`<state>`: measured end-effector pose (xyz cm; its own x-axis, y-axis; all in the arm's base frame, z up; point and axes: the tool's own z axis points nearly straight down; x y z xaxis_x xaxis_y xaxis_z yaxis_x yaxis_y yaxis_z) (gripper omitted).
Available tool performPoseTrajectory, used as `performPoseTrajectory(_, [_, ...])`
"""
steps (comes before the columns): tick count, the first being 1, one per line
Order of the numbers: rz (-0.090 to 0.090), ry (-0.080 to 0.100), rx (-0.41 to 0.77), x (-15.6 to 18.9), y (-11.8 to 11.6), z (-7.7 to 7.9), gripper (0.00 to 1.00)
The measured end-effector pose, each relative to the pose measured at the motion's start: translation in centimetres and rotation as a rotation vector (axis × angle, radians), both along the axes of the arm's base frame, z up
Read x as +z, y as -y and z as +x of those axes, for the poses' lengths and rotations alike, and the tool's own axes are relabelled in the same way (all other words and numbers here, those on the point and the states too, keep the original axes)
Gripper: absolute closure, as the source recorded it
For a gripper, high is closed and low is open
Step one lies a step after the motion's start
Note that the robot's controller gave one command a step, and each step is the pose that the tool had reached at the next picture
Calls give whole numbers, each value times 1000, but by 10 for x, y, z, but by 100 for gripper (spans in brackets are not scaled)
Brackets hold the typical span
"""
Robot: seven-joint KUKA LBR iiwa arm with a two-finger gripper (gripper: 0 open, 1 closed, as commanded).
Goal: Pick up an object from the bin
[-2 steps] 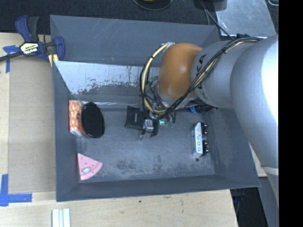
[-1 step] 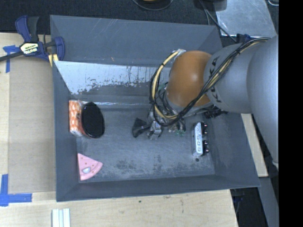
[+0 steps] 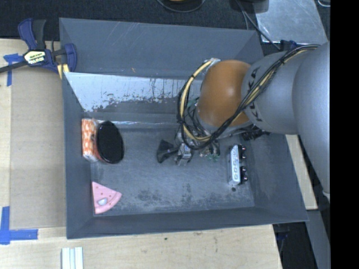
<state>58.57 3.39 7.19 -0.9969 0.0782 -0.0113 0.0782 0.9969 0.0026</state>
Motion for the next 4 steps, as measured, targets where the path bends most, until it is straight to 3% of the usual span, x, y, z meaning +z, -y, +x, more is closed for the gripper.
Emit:
performPoseTrajectory(1, [-1,-2,9,82,22,-12,100])
performPoseTrajectory(2, [-1,10,36,40,9,15,100])
performPoseTrajectory(3, [0,7,40,24,7,17,100])
performPoseTrajectory(4, [-4,15,228,2,-39,24,100])
